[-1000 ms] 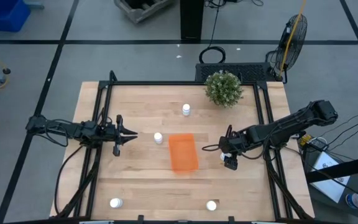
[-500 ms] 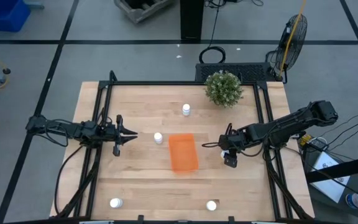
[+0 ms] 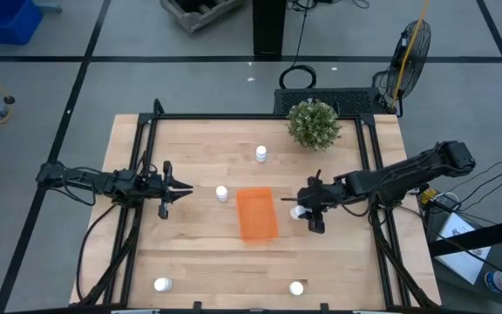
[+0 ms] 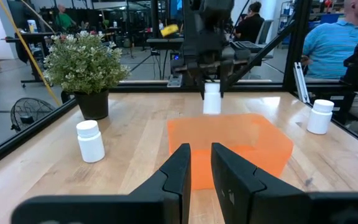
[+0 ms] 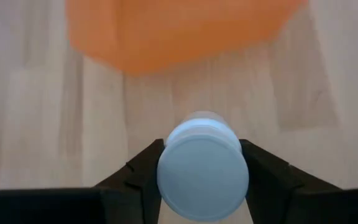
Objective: Pick and place pill bottles into a basket
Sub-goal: Put the white pill bottle into the orange container
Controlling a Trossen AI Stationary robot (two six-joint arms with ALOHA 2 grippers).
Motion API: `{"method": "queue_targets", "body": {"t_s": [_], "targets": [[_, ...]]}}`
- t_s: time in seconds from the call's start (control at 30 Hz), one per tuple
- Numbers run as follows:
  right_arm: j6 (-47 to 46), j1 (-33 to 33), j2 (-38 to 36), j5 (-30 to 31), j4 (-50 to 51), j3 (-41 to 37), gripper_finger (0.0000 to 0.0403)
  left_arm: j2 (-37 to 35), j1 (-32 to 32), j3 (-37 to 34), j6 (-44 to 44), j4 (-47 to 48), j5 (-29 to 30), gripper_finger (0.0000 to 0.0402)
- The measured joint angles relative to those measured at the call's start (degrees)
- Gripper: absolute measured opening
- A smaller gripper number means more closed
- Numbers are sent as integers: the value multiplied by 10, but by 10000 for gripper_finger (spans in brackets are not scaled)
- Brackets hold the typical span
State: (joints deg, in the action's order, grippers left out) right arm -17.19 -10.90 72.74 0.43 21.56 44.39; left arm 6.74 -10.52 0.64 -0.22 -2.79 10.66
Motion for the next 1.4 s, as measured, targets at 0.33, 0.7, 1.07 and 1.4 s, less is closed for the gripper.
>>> {"method": "queue_targets", "body": {"t_s": [0.33, 0.7, 1.07, 1.4], "targets": [[108, 28, 38, 11, 78, 154, 157, 0, 0, 0, -2, -1, 0, 67], [201, 75, 172, -38, 102, 265, 157, 0, 0, 0, 0, -2, 4, 67], [248, 115, 254, -94, 102, 326, 157, 0, 0, 0, 0, 2, 4, 67], [263, 128, 319, -112, 110, 329, 157, 0, 0, 0, 1, 6, 4, 67]]}}
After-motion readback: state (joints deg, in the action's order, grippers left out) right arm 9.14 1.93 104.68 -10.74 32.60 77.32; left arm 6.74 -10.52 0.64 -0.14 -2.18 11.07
